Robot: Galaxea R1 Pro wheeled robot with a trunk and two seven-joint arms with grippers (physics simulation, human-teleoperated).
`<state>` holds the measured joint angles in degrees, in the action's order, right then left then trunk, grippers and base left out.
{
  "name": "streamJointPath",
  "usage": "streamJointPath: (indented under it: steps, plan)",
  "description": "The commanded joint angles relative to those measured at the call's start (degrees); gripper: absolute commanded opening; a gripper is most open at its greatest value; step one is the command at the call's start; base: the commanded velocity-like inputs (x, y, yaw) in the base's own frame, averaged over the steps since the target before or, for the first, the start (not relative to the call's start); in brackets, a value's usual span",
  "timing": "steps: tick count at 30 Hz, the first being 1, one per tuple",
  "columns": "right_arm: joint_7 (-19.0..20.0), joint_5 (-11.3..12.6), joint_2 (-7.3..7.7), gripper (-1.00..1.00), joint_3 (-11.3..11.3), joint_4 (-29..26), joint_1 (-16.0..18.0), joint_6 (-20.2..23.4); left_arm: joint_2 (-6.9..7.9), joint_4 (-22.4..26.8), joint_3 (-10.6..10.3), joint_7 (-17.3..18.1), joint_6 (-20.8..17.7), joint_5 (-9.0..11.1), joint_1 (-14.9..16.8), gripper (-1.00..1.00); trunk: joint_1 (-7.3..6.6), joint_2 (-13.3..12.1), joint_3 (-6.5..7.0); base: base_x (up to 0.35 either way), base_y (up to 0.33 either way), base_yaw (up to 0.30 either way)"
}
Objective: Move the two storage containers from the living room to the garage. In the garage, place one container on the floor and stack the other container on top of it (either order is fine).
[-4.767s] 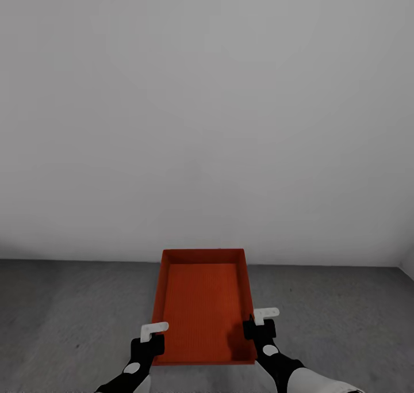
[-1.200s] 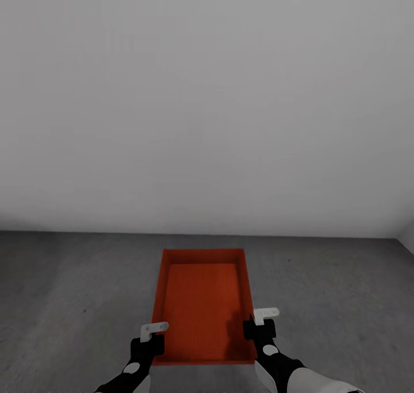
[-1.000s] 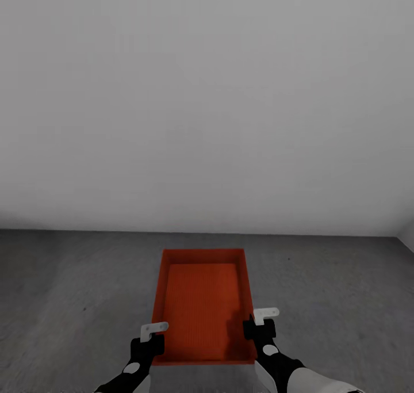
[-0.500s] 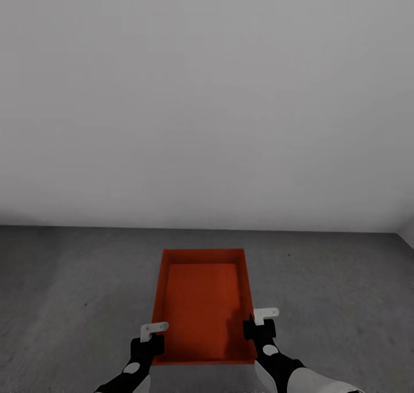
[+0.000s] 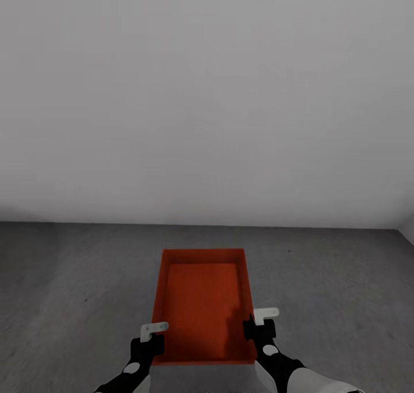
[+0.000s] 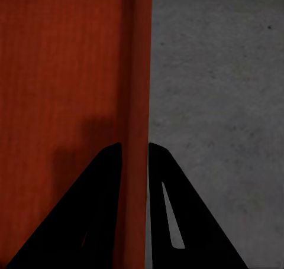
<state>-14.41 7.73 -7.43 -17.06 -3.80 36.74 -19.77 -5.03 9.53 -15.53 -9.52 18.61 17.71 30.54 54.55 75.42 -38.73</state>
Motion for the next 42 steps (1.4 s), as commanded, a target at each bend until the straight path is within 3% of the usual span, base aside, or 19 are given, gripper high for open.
streamJointPath:
  steps: [1,42]
  plan:
    - [1.73,0.62,-0.04,-1.0,2.74,0.19,0.05,0.09,0.02,0.05,0.24,-1.65,2.22,0.22,0.04,-1.0,0.0,0.03,-0.14,0.0,0.0,0.0]
    - [1.76,0.62,-0.03,-1.0,2.74,0.19,0.06,0.09,0.02,0.05,0.23,-1.65,2.22,0.22,0.04,-1.0,0.0,0.03,-3.9,0.0,0.0,0.0]
